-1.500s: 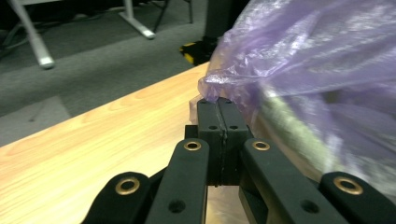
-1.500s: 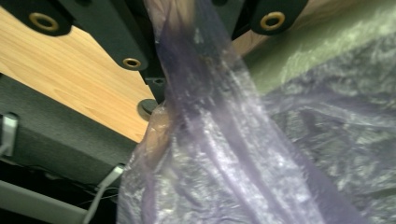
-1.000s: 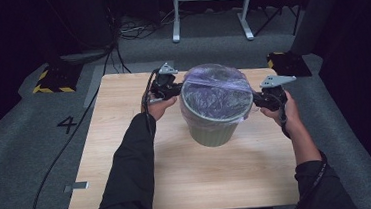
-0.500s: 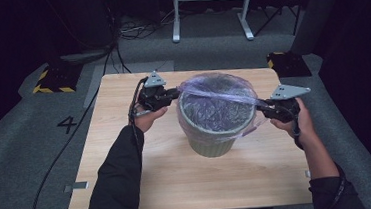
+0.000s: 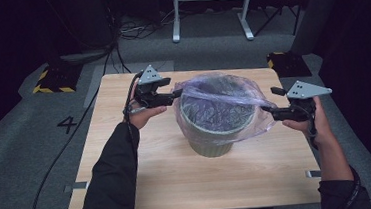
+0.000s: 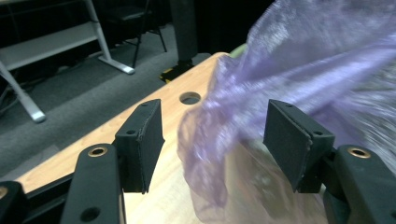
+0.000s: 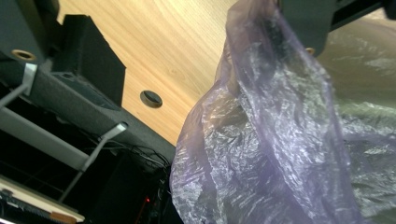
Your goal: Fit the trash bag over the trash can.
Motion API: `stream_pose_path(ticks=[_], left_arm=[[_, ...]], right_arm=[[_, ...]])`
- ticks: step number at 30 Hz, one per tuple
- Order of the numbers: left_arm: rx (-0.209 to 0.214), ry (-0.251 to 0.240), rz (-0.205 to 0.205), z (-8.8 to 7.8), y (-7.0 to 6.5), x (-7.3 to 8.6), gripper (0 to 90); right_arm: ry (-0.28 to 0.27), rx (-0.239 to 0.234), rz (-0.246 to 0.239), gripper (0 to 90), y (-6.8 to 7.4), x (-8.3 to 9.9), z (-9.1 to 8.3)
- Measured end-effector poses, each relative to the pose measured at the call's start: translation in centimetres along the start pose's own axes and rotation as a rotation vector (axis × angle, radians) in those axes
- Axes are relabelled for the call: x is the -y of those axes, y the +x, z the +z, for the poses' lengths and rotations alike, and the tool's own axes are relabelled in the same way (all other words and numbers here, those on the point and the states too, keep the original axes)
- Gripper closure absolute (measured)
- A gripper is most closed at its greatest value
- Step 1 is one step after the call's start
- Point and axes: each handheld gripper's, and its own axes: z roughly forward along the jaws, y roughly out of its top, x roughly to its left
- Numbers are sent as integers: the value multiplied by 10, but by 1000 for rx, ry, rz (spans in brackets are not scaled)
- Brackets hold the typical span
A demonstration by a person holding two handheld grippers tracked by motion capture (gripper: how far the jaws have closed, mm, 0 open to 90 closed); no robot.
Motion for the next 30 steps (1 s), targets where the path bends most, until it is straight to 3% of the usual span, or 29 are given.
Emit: stream_pose_path(ticks=[3,6,7,9,12,14,16,24,30], left_arm=[[6,15,2,6,4,-4,503],[21,33,30,12,4,-8,648],[22,43,40,15,3,-9,694],[18,63,60,20,2,-11,793],[4,73,52,27,5,-14,887],[-17,83,53,32,8,-15,896],[-30,98,42,38,11,-16,897],[-66,131,-24,63,26,-13,898],[-61,171,-66,83,32,-7,899]], right_arm=[[-41,-11,-3,320,1,-4,1],[-61,-27,-24,410,3,-8,3],[-70,-25,-36,446,4,-10,4],[-91,-44,-45,617,4,-12,5],[-133,-70,-15,801,1,-16,7],[-126,-54,12,858,-2,-19,12],[-129,-73,68,877,-7,-20,17],[32,-27,266,900,-28,-8,54],[134,-15,338,900,-33,4,75]])
